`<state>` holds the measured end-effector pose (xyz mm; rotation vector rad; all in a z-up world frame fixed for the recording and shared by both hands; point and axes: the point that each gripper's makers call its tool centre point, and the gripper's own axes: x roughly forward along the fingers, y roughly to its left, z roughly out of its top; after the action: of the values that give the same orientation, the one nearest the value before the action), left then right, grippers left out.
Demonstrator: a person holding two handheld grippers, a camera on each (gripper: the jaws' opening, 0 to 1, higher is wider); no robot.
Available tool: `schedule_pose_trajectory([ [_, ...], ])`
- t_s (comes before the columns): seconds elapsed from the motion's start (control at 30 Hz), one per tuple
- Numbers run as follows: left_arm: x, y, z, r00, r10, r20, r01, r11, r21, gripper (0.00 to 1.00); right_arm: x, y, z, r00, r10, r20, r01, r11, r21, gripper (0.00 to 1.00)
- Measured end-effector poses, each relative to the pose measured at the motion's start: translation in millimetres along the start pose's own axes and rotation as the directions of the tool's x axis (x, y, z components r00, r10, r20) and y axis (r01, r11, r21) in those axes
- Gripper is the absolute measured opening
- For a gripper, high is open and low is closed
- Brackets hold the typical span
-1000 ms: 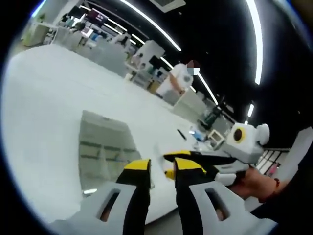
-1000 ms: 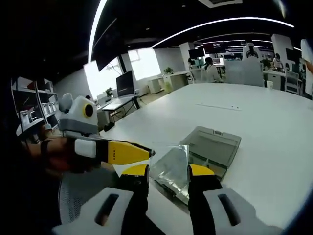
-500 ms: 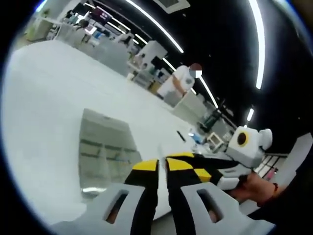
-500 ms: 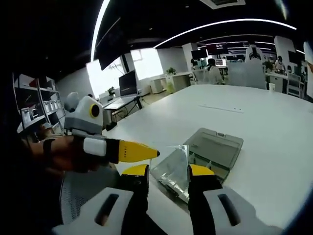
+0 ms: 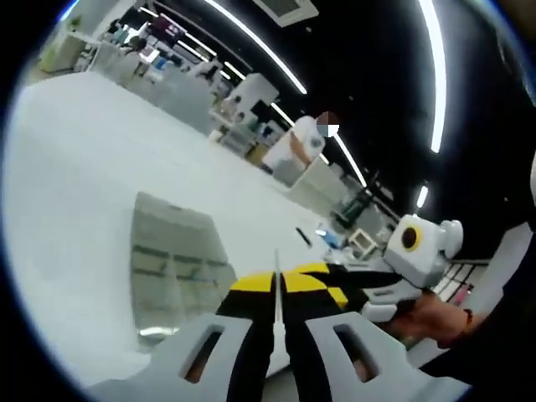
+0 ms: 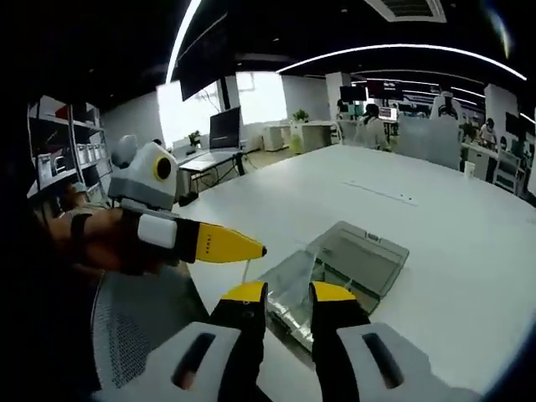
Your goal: Insert the divider into the dual guide fixture by aligning both edges with the guide slots and pushing it downward to the bottom, including one-sided entry, uneven engagement, binding, and posture correction.
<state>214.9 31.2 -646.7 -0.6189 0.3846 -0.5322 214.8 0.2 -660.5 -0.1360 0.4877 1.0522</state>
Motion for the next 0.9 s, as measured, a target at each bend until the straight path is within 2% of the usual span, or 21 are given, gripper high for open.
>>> schedule_pose_trajectory([
  [0.03, 0.1, 0.7, 0.5, 1.0, 0.001, 0.001, -0.001, 1.0, 0.007, 0.0, -0.3, -0.7, 1.3, 1.0, -0.006, 0.001, 0.006, 1.0, -0.016, 0.27],
  [0.1, -0.4, 0.7, 1.6, 1.0, 0.0, 0.005, 0.0, 1.0, 0.009, 0.0, -0.5, -1.5, 1.2, 1.0, -0.006, -0.01, 0.006, 0.999, -0.033, 0.24],
  [0.33, -4.1, -2.5, -6.4, 0.999, 0.003, -0.041, 0.001, 0.996, 0.087, 0.0, -0.9, 0.2, 2.5, 0.999, 0.025, -0.032, -0.027, 0.998, -0.062, 0.21],
  [0.47, -6.5, -5.0, -12.1, 0.997, -0.003, -0.076, 0.015, 0.989, 0.15, 0.0, -1.7, 3.6, 2.7, 0.997, 0.058, -0.054, -0.063, 0.994, -0.088, 0.21],
  [0.57, -7.5, -8.4, -12.8, 0.996, -0.02, -0.086, 0.034, 0.987, 0.16, 0.0, -2.3, 4.1, 1.7, 0.994, 0.073, -0.076, -0.082, 0.989, -0.122, 0.21],
  [0.67, -8.4, -10.0, -13.8, 0.995, -0.024, -0.096, 0.042, 0.982, 0.183, 0.0, -3.7, 2.8, 3.2, 0.992, 0.097, -0.08, -0.106, 0.988, -0.115, 0.19],
  [0.8, -8.8, -11.2, -15.0, 0.994, -0.034, -0.103, 0.054, 0.979, 0.197, 0.0, -4.7, 7.1, -2.0, 0.983, 0.135, -0.126, -0.154, 0.976, -0.155, 0.2],
  [0.9, -9.2, -10.0, -19.7, 0.991, -0.033, -0.13, 0.061, 0.974, 0.217, 0.0, -5.8, 7.7, -4.0, 0.979, 0.135, -0.151, -0.161, 0.971, -0.175, 0.19],
])
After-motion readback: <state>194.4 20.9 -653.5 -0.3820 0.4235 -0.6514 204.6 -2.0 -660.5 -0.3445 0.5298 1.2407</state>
